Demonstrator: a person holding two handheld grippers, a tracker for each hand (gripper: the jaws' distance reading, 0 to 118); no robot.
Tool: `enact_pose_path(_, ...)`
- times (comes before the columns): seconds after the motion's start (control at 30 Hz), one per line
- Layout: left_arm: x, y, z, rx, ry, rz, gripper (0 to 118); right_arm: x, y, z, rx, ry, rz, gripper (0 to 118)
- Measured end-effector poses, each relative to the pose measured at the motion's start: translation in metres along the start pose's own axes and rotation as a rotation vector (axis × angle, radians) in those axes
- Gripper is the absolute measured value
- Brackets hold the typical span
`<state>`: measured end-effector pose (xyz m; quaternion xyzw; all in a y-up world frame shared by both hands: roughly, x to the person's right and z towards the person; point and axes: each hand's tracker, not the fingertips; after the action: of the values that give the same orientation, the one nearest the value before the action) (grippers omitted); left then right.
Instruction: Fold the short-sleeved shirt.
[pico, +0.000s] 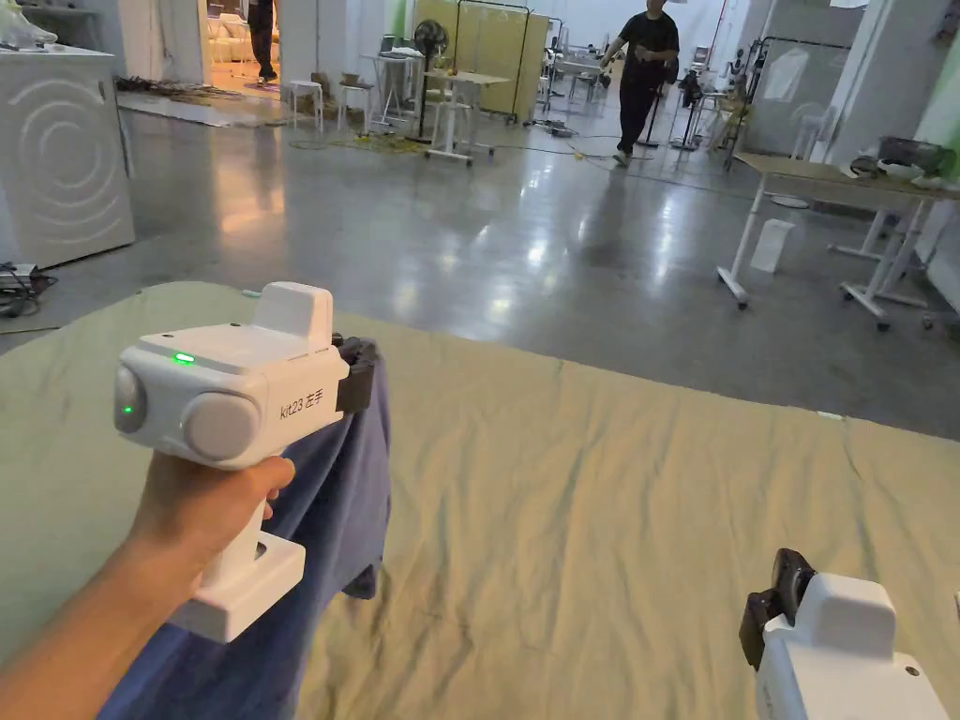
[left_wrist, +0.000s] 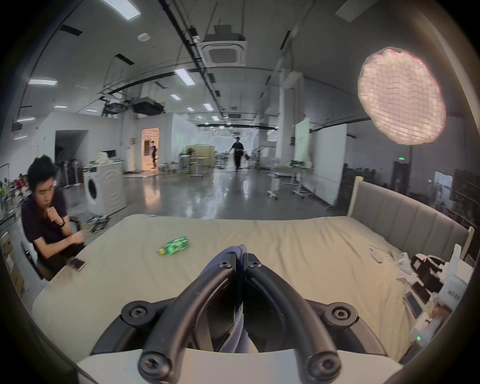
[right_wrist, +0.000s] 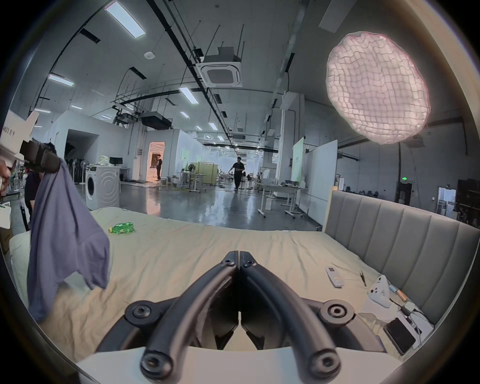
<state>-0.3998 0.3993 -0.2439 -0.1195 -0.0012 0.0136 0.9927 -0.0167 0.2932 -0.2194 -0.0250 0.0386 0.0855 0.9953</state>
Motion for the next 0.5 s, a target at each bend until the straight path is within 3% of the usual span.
enact_pose_path(0.23,0.109,0.007,-0.03,-0.01,-0.214,-0.026,5,0.035,-0.011,0.011,-0.01,-0.064,-0.025,0)
enact_pose_path(0.5,0.203,-0.073,-0.063,-0.195,-0.404,-0.038,5,0.063,-0.022,0.022,-0.027,-0.124,-0.013,0)
